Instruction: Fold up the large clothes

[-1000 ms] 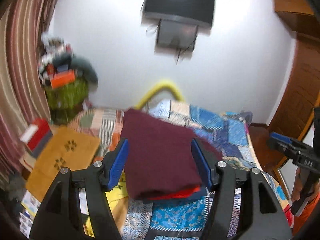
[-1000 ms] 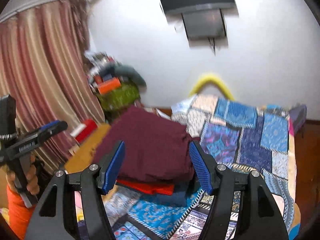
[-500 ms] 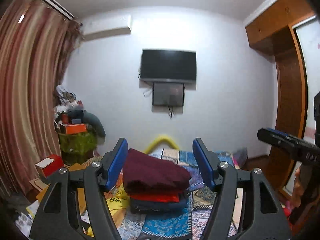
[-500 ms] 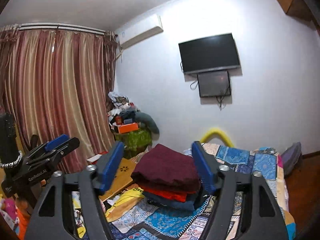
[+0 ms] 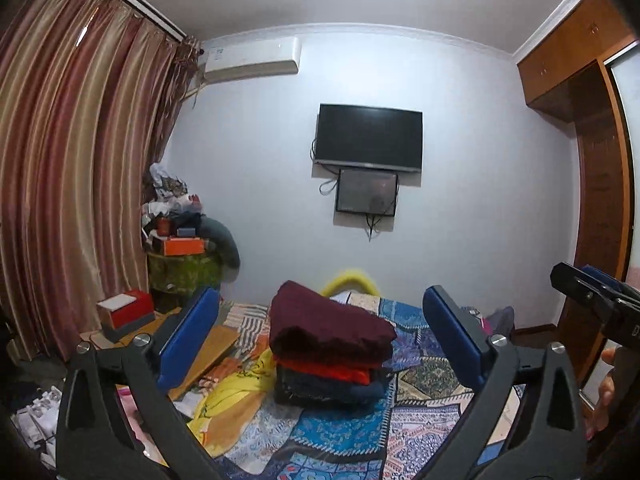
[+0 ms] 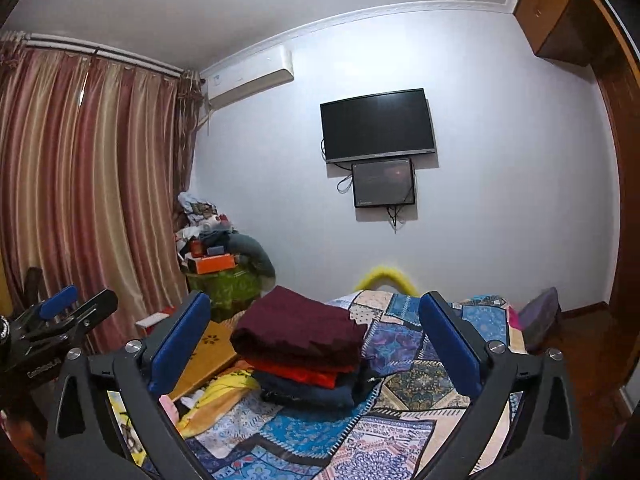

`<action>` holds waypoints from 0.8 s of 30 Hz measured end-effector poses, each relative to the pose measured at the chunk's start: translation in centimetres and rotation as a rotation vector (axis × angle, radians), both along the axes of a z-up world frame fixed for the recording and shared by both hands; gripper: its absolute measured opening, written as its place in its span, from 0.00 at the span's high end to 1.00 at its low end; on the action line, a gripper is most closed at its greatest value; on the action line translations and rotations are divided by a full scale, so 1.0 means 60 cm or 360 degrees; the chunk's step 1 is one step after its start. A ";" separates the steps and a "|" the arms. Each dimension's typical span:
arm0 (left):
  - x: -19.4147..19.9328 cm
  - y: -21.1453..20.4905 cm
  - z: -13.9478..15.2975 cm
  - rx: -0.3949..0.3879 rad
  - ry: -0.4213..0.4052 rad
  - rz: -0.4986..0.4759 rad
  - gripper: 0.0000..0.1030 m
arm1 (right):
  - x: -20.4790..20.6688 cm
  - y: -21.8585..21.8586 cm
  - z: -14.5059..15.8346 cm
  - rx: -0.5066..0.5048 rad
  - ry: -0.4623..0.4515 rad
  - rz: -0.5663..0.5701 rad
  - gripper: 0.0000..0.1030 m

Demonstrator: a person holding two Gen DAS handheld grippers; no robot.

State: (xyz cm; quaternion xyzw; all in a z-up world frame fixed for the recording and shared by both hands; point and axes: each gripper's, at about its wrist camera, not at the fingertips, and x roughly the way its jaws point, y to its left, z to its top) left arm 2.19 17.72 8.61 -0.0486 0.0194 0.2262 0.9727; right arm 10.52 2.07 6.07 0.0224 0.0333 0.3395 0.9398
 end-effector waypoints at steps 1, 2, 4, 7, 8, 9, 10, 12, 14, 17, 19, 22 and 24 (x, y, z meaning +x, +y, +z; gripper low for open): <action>0.002 0.002 -0.002 -0.0007 0.0006 -0.0005 0.01 | -0.001 -0.002 -0.001 -0.0006 0.0001 0.0001 0.00; 0.004 0.003 -0.003 -0.0009 0.0012 -0.0008 0.01 | 0.000 0.001 0.001 -0.0010 -0.0002 -0.0001 0.00; 0.003 -0.003 -0.007 -0.0007 0.0018 -0.0010 0.01 | -0.004 -0.001 -0.003 -0.0020 -0.0012 -0.0007 0.00; 0.003 -0.008 -0.012 -0.0002 0.0030 -0.0020 0.01 | -0.006 0.002 -0.003 -0.0042 -0.0026 -0.0014 0.00; 0.004 -0.008 -0.012 0.0003 0.0032 -0.0020 0.01 | -0.005 0.003 -0.003 -0.0049 -0.0026 -0.0013 0.00; 0.002 -0.010 -0.014 0.0004 0.0033 -0.0018 0.01 | -0.007 0.004 -0.005 -0.0055 -0.0027 -0.0014 0.00; 0.003 -0.010 -0.014 0.0007 0.0034 -0.0018 0.01 | -0.010 0.002 -0.012 -0.0060 -0.0028 -0.0017 0.00; 0.003 -0.011 -0.014 0.0007 0.0035 -0.0020 0.01 | -0.011 0.002 -0.015 -0.0069 -0.0027 -0.0017 0.00; 0.004 -0.012 -0.015 0.0011 0.0040 -0.0019 0.01 | -0.012 0.002 -0.019 -0.0074 -0.0024 -0.0013 0.00; 0.003 -0.010 -0.017 0.0005 0.0045 -0.0026 0.01 | -0.013 0.001 -0.022 -0.0079 -0.0018 -0.0010 0.00; 0.004 -0.008 -0.018 -0.0004 0.0046 -0.0028 0.00 | -0.013 0.002 -0.023 -0.0082 -0.0013 -0.0009 0.00; 0.006 -0.006 -0.020 -0.0013 0.0053 -0.0029 0.00 | -0.013 0.000 -0.022 -0.0085 -0.0007 -0.0008 0.00; 0.008 -0.004 -0.021 -0.0022 0.0058 -0.0034 0.00 | -0.013 -0.001 -0.022 -0.0087 -0.0006 -0.0010 0.00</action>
